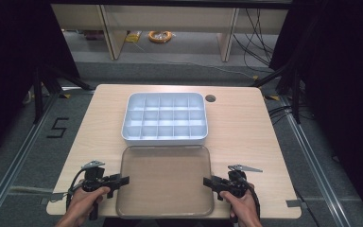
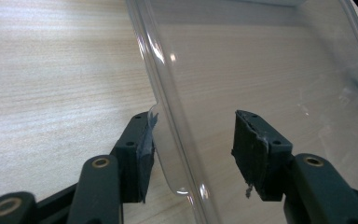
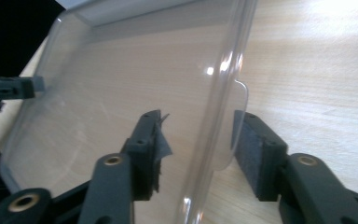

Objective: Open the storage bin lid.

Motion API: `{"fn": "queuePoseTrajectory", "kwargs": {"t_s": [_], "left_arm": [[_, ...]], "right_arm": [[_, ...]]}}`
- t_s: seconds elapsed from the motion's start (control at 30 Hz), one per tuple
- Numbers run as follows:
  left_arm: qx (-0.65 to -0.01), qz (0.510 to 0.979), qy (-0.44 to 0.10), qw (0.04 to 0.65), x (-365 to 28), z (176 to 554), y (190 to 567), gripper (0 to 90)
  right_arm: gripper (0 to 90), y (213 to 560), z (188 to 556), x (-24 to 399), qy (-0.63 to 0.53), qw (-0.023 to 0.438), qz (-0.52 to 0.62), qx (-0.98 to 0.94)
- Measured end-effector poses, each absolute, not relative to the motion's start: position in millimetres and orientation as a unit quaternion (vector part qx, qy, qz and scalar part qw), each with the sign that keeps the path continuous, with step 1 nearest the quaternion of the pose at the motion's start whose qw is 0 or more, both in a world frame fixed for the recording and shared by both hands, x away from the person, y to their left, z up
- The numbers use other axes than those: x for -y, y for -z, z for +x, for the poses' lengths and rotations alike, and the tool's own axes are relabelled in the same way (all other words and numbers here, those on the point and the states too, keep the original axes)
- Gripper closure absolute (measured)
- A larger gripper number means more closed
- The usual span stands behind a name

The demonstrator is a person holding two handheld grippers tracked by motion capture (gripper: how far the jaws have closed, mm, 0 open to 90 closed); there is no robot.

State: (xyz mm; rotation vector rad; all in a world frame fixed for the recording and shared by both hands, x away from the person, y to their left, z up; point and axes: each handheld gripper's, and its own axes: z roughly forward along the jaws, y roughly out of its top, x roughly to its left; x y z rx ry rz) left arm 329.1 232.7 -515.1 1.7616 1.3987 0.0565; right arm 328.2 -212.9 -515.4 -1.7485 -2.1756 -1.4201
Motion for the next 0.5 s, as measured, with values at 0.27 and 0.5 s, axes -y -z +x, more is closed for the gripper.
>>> {"fn": "queuePoseTrajectory", "kwargs": {"t_s": [0.27, 0.5], "left_arm": [[-0.58, 0.691, -0.052, 0.428, -238, 330, 508, 31.3], [-0.562, 0.698, -0.074, 0.437, -237, 325, 502, 33.0]], "right_arm": [[52.7, 507, 329, 219, 0.473, -0.025, -0.544, 0.693], [51.0, 502, 329, 221, 0.481, -0.032, -0.535, 0.693]]}}
